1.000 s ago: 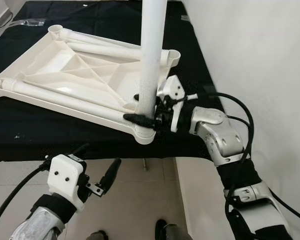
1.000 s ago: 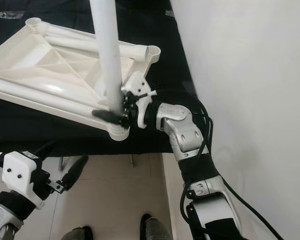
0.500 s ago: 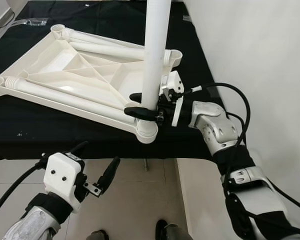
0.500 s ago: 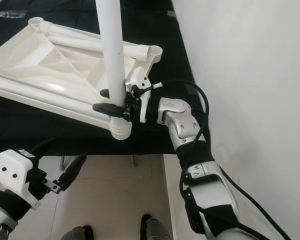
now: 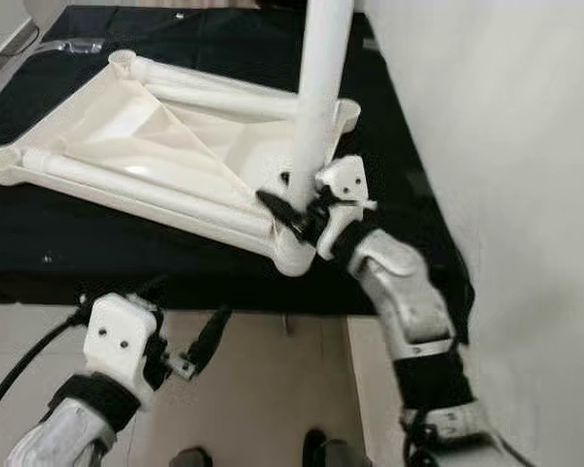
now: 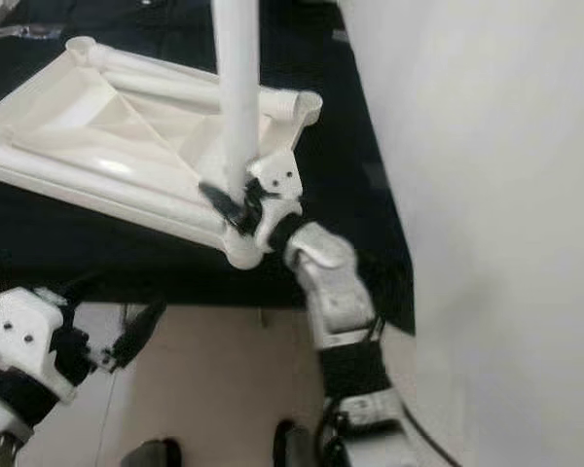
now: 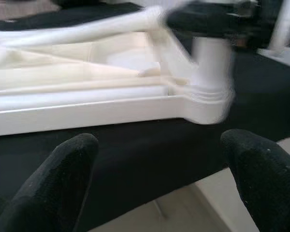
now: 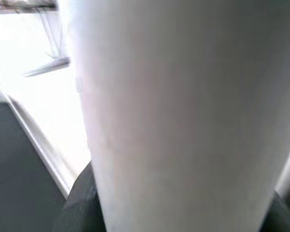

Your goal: Building children table

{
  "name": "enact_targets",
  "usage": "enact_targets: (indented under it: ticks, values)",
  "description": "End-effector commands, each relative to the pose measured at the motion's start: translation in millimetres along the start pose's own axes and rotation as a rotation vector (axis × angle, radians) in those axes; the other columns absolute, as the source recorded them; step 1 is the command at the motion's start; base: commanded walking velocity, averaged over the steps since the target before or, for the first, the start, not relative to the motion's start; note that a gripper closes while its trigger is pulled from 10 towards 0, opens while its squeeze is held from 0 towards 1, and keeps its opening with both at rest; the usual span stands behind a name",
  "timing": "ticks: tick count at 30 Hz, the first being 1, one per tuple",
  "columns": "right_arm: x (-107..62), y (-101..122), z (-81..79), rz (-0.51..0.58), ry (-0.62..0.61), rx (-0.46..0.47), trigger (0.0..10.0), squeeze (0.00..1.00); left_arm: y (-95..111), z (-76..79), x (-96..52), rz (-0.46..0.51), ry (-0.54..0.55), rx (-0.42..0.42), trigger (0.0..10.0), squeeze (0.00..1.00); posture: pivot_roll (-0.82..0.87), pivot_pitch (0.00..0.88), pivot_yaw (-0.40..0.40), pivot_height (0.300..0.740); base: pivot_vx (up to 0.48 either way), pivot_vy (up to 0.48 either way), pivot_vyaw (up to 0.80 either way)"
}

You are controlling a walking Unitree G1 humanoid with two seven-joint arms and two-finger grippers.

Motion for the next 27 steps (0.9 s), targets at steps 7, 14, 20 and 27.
enact_targets:
  ticks: [7, 14, 20, 27]
  values:
    - [8.0, -20.9, 4.0, -0.099, -0.032, 0.001, 10.0, 0.00, -17.1, 3.6, -0.5, -0.056, 0.008, -0.039, 10.0, 0.00, 0.06, 0.183, -0.059, 0.740, 0.000, 0.000, 0.00]
    - [9.0, 0.1, -21.9, -0.046, 0.213, 0.133, 10.0, 1.00, -19.8, 1.9, -5.3, -0.076, 0.018, -0.037, 10.0, 0.00, 0.07, 0.184, -0.060, 0.740, 0.000, 0.000, 0.00]
    - [7.4, 10.5, -21.0, -0.089, 0.625, 0.030, 10.0, 0.95, -20.1, 1.9, -5.3, -0.076, 0.021, -0.032, 10.0, 0.00, 0.08, 0.187, -0.060, 0.740, 0.000, 0.000, 0.00]
    - [10.9, 6.1, -24.4, -0.158, 0.916, -0.027, 10.0, 0.00, -18.6, 5.8, -0.7, -0.059, 0.008, -0.036, 10.0, 0.00, 0.08, 0.189, -0.057, 0.740, 0.000, 0.000, 0.00]
Point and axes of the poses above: a point about 5 cm out from each wrist's last joint towards the gripper, its own x axis pointing out of the wrist towards the gripper, its own y axis along the axis of the wrist's last joint, z = x × y, the point moved 1 cm from there along x, pointing out of the wrist towards the gripper, and after that the axes turned 9 degrees about x, right-handed, at the moved point
